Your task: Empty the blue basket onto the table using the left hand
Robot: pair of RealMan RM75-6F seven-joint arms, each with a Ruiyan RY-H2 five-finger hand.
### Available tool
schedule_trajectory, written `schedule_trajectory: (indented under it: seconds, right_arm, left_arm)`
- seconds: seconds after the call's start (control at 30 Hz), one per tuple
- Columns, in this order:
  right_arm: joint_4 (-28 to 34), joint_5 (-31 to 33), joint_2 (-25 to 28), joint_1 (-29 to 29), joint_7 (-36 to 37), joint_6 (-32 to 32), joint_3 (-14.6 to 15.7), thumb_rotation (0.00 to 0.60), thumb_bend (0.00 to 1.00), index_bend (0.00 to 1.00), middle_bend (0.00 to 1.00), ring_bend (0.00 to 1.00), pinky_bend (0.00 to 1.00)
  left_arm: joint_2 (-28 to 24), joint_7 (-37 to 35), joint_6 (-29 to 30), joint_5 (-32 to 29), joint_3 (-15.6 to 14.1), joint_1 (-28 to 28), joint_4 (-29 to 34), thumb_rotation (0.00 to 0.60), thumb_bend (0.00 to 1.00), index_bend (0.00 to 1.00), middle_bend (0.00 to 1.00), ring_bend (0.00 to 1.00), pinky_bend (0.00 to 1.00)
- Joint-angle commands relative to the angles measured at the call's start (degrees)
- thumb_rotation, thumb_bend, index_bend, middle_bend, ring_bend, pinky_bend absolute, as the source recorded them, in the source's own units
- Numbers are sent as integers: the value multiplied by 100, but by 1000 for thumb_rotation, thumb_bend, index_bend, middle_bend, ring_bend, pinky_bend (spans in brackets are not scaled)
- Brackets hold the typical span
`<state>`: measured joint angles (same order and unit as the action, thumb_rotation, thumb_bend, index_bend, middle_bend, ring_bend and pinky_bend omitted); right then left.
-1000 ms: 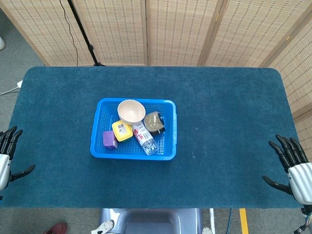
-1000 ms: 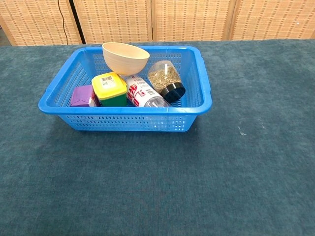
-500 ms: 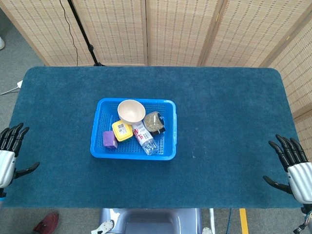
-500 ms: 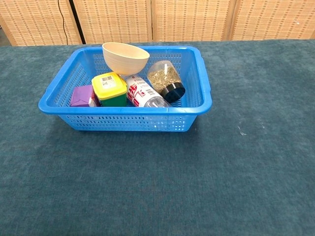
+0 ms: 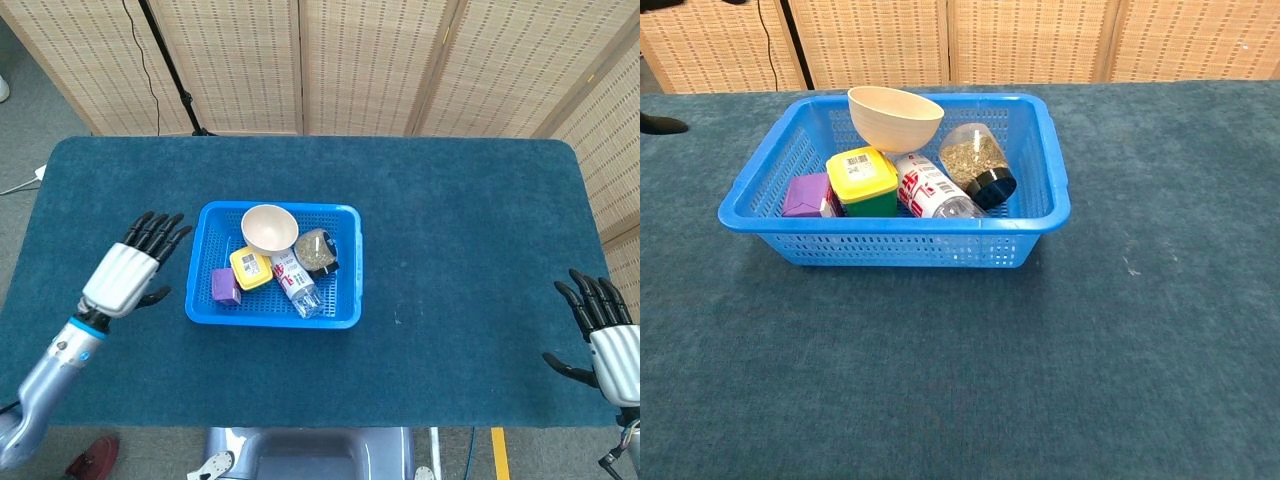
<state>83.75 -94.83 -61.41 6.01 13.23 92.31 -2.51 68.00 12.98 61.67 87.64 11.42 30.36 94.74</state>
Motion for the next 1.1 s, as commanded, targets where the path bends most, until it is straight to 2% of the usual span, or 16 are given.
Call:
schedule_trajectory:
  seconds: [0.03,0.2,0.3,0.43,0.53,0.63,0.73,0.83,0.9,1.1]
  right_arm:
    - [-47,146,2,36,61,-115,-60,600,0,64,0,0,0]
    - [-151,420,-18,104,153,-342,-157,600,0,58,0,0,0]
    - [-200,519,-23,132,189,-442,-187,600,0,50,0,0,0]
    - [-257,604,-22,170,216,-579,-199,600,0,45,0,0,0]
    - [-288,638,-36,195,240,-642,-211,600,0,44,0,0,0]
    - [-302,646,-44,201,251,-654,-217,600,0,43,0,0,0]
    - [-312,653,-43,202,286,-661,-221,600,0,41,0,0,0]
    - [-308,645,-34,204,328,-670,-218,600,0,40,0,0,0]
    - [-313,636,-28,207,350,-678,-213,600,0,40,0,0,0]
    - [-304,603,-18,209,389,-673,-202,600,0,39,0,0,0]
  left_arm:
    - [734,922,-953,-805,396,870,-267,600,203,106,0,0,54]
    - [1432,1684,-1450,-1588,588,1458,-813,600,204,165,0,0,97]
    - [1724,1975,-1585,-1922,620,1676,-1068,600,205,192,1,2,103]
    - [2081,2318,-1647,-2321,653,1924,-1425,600,205,213,37,41,165]
    - [2344,2627,-1666,-2674,648,2136,-1743,600,220,311,114,111,247]
    - [2502,2757,-1621,-2861,660,2266,-1905,600,270,460,265,245,379]
    - [2647,2829,-1527,-2945,645,2373,-2052,600,375,644,434,383,486]
    - [2752,2850,-1395,-2913,608,2425,-2156,600,463,751,529,460,536]
    - [2814,2811,-1251,-2823,577,2436,-2211,600,498,786,560,487,551]
    - [2646,2590,-860,-2459,546,2368,-2028,600,503,792,565,492,554]
